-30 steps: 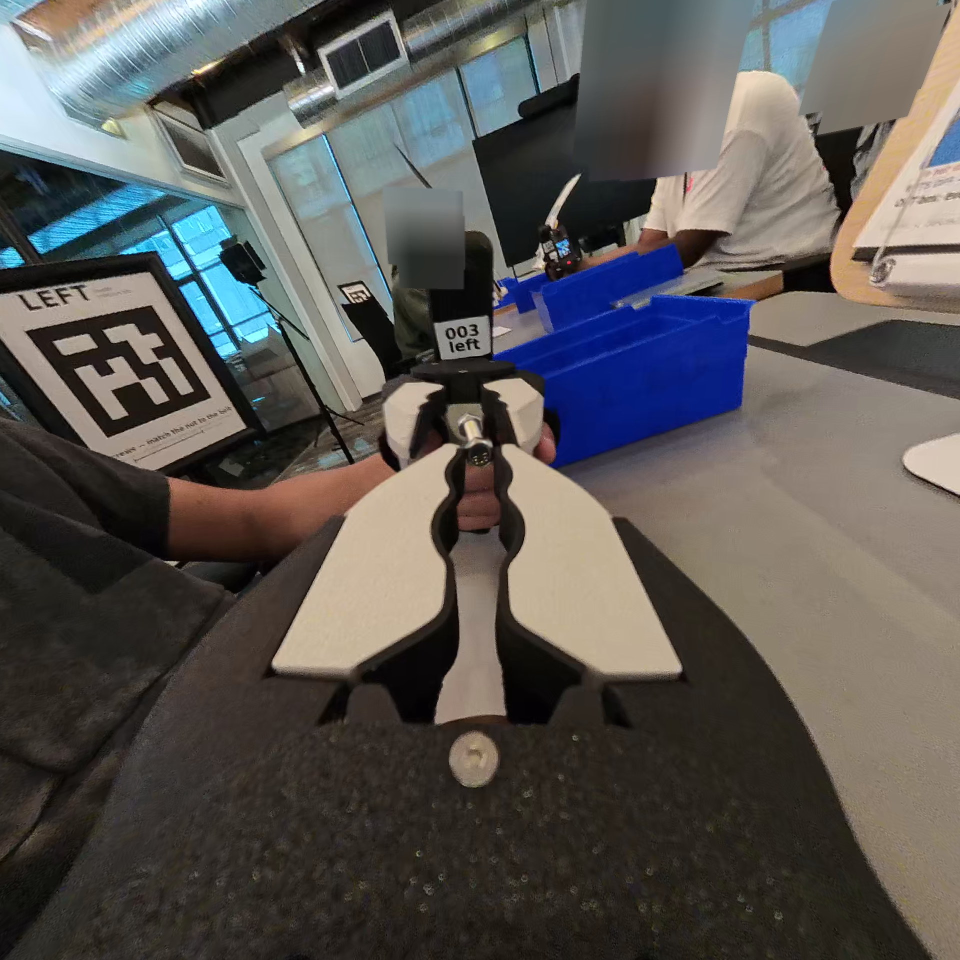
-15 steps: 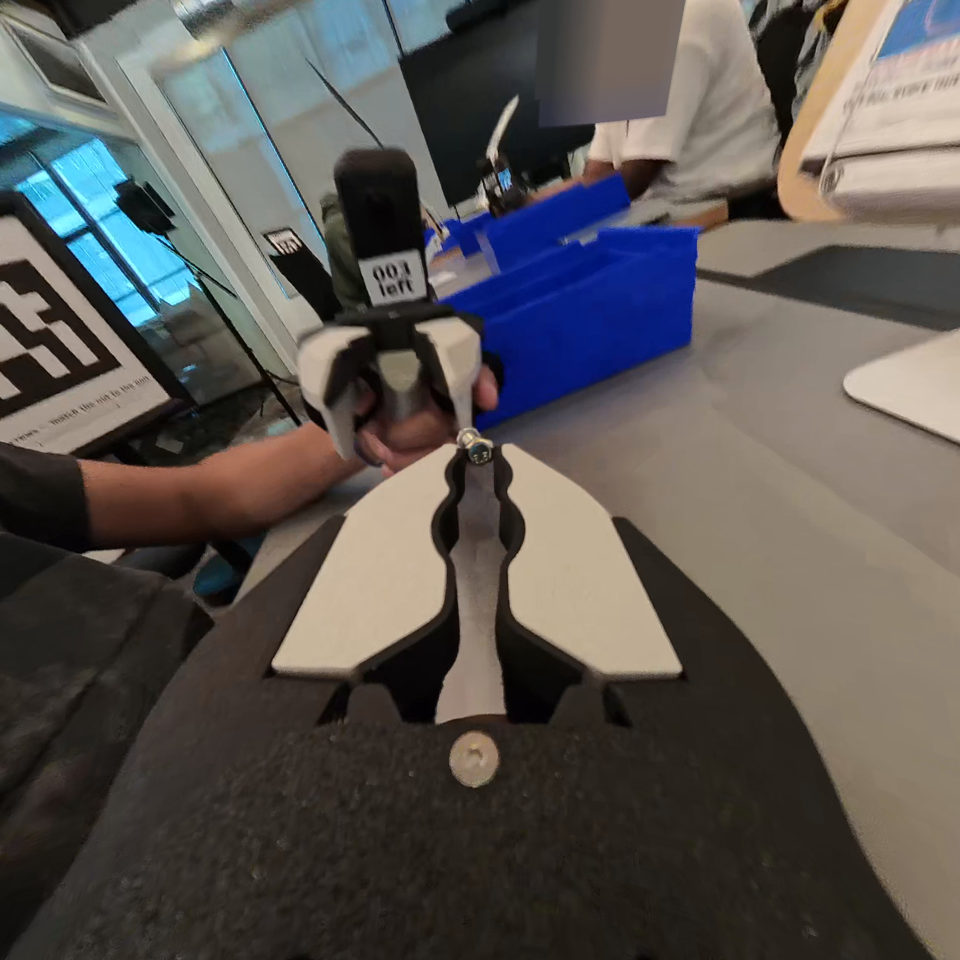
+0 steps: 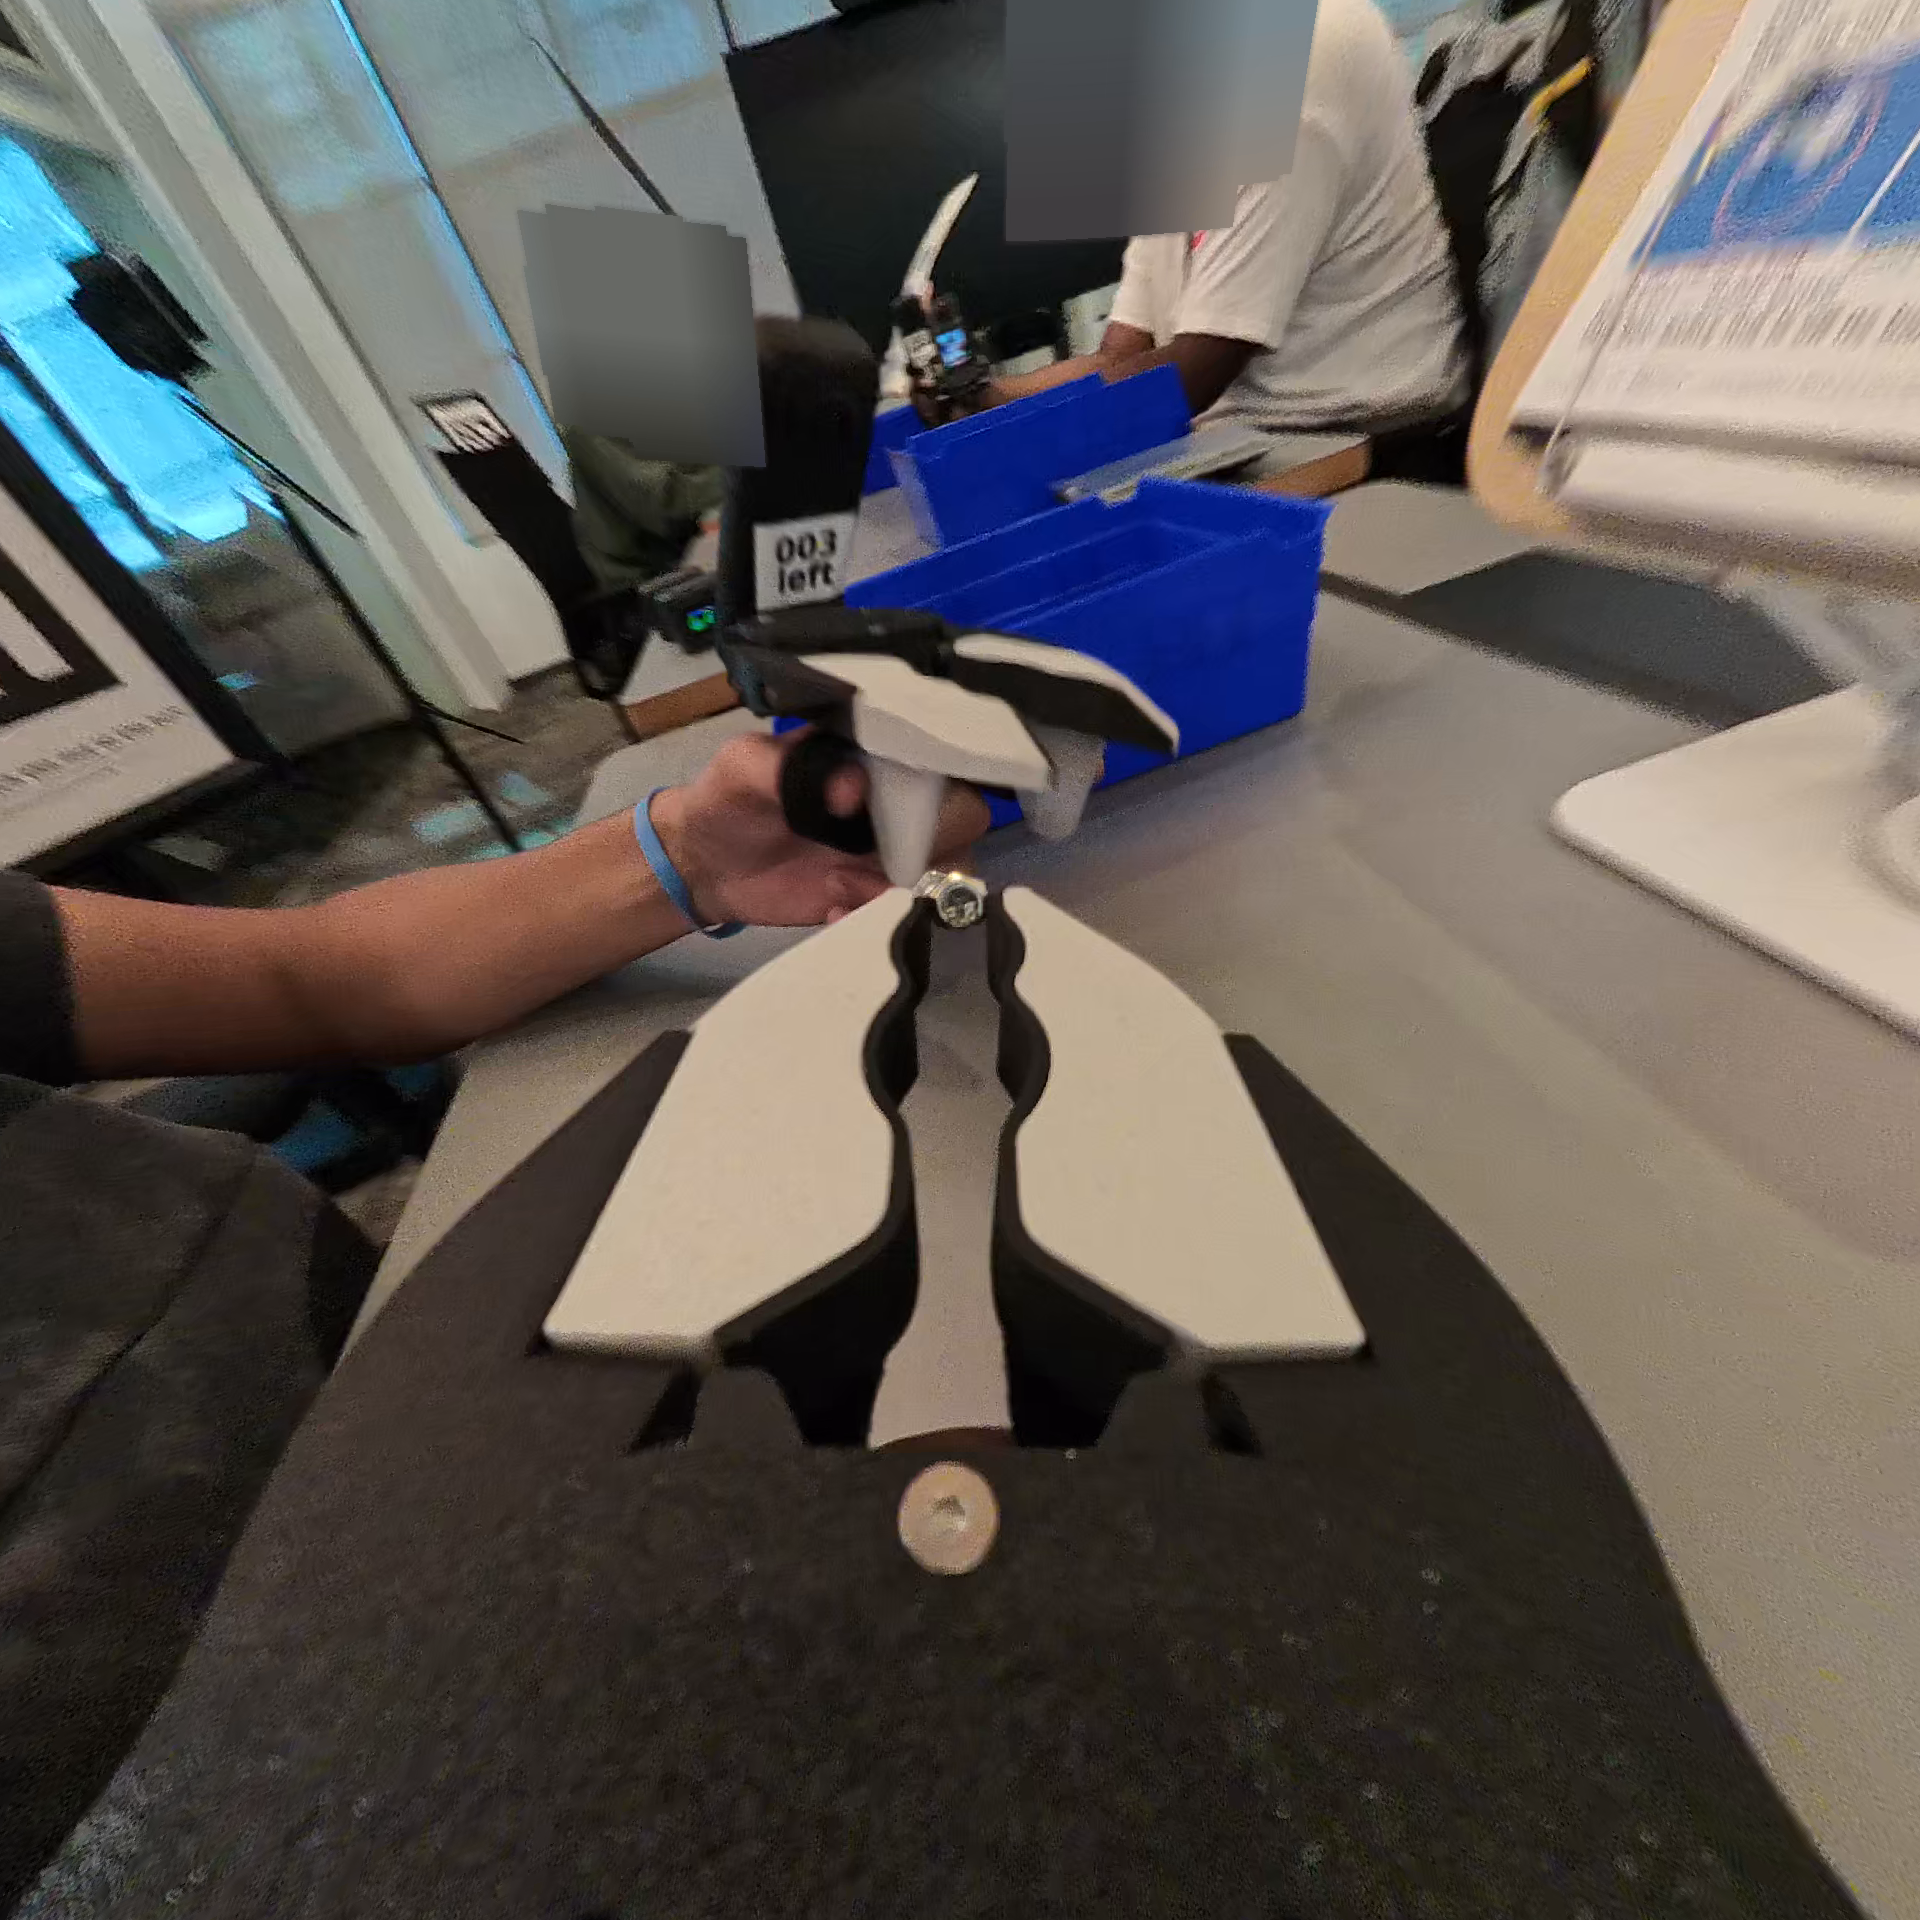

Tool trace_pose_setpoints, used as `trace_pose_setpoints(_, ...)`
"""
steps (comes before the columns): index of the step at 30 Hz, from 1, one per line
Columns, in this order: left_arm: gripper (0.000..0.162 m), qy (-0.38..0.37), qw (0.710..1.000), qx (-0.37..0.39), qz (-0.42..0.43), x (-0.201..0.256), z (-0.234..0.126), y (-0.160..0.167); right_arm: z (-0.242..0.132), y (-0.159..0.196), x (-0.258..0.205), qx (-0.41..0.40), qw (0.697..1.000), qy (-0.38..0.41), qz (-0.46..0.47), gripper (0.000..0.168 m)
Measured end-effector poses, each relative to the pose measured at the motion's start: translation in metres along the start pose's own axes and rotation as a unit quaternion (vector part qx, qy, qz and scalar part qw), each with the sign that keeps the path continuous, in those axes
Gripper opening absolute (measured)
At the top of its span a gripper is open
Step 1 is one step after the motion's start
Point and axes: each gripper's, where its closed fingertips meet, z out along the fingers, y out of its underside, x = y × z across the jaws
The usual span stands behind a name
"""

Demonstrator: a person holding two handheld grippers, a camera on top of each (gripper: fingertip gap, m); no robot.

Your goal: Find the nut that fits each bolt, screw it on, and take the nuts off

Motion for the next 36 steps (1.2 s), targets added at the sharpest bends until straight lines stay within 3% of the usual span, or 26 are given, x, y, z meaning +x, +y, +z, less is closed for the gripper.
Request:
trace_pose_setpoints(3,0.045,-0.041,0.999,0.003,-0.023,-0.017,-0.002,0.002,-0.045,-0.058,-0.025,0.020,0.993,0.091,-0.071,0.010)
trace_pose_setpoints(6,0.045,-0.028,0.998,0.001,-0.052,-0.017,0.000,0.003,-0.131,-0.089,0.005,-0.051,0.957,0.263,-0.109,0.010)
trace_pose_setpoints(9,0.045,-0.017,0.998,0.000,-0.055,-0.012,0.002,0.004,-0.226,-0.056,0.088,-0.168,0.908,0.384,0.014,0.011)
trace_pose_setpoints(12,0.045,-0.006,0.999,-0.009,-0.034,-0.002,0.006,0.006,-0.267,-0.005,0.157,-0.190,0.887,0.392,0.154,0.010)
trace_pose_setpoints(15,0.047,-0.003,1.000,-0.021,-0.001,0.005,0.009,0.011,-0.271,0.036,0.191,-0.201,0.871,0.365,0.261,0.011)
trace_pose_setpoints(18,0.048,0.001,0.999,-0.032,0.003,0.007,0.012,0.016,-0.268,0.053,0.209,-0.198,0.860,0.357,0.307,0.011)
trace_pose_setpoints(24,0.050,0.007,0.999,-0.053,-0.003,0.008,0.017,0.027,-0.291,0.085,0.233,-0.241,0.816,0.429,0.304,0.011)
trace_pose_setpoints(28,0.051,0.011,0.998,-0.063,0.001,0.010,0.019,0.031,-0.306,0.093,0.235,-0.259,0.795,0.466,0.291,0.023)
trace_pose_setpoints(30,0.051,0.008,0.998,-0.068,0.011,0.011,0.020,0.033,-0.308,0.070,0.224,-0.255,0.799,0.482,0.253,0.028)
trace_pose_setpoints(33,0.051,-0.008,0.997,-0.077,0.026,0.012,0.023,0.036,-0.285,-0.014,0.173,-0.152,0.844,0.499,0.125,0.029)
trace_pose_setpoints(36,0.051,-0.037,0.994,-0.101,0.000,0.012,0.028,0.048,-0.205,-0.069,0.087,-0.044,0.903,0.427,-0.013,0.026)
